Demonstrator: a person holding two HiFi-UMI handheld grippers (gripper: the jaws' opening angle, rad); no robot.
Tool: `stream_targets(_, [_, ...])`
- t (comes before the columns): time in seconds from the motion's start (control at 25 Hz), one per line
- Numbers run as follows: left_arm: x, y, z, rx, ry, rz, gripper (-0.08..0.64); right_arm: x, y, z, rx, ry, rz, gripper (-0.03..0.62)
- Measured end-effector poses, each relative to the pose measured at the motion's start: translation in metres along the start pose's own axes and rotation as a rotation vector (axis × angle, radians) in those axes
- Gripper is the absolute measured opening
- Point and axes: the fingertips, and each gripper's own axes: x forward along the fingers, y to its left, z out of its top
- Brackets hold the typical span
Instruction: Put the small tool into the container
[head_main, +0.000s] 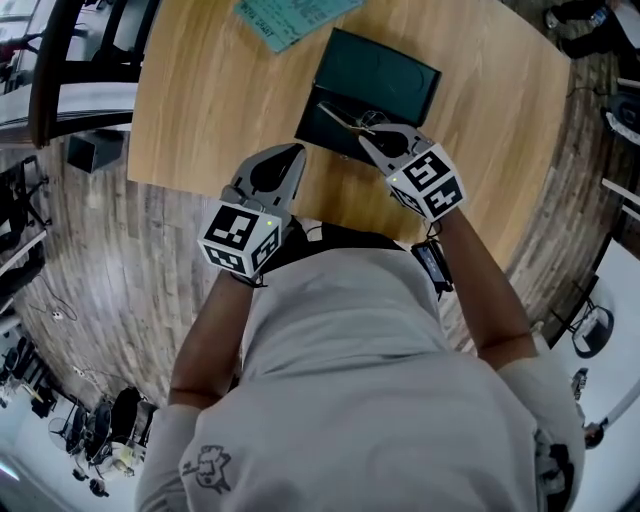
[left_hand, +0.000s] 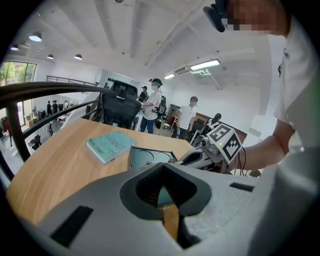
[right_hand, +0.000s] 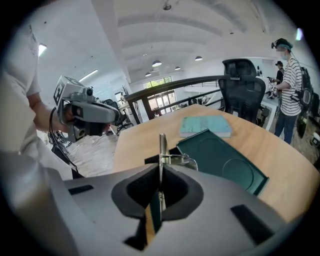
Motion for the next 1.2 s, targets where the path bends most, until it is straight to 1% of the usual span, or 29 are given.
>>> stream_targets(0.2, [0.01,0.002,-0.013,0.005,0.038,-0.006,0.005,0.019,-0.001,-0.017,0.004,0.056,0.032,0.009])
stream_targets(0.36, [0.02,0.011,-0.018,-0.002,0.052,-0.001,0.005,0.035,-0.004,-0.028,0.016,0.092,0.046,0.009])
stream_targets(0.72, [0.035,0.006,-0.035,-0.016,0.088,-0.022,0.005,0.058,-0.009,-0.052,0.044,0.173,0.064,0.009])
stream_targets(0.92, [0.032,0.005,-0.043,-0.03,0.093,-0.012,0.005,0.071,-0.003,-0.069,0.049,0.236,0.097,0.011])
stream_targets(1.04, [0.03,0.004,-0.046,-0.035,0.094,-0.011,0.005,0.075,-0.001,-0.073,0.045,0.248,0.095,0.015])
stream_targets(1.2, [0.028,0.005,-0.046,-0.038,0.088,-0.006,0.005,0.077,-0.005,-0.073,0.038,0.249,0.069,0.034])
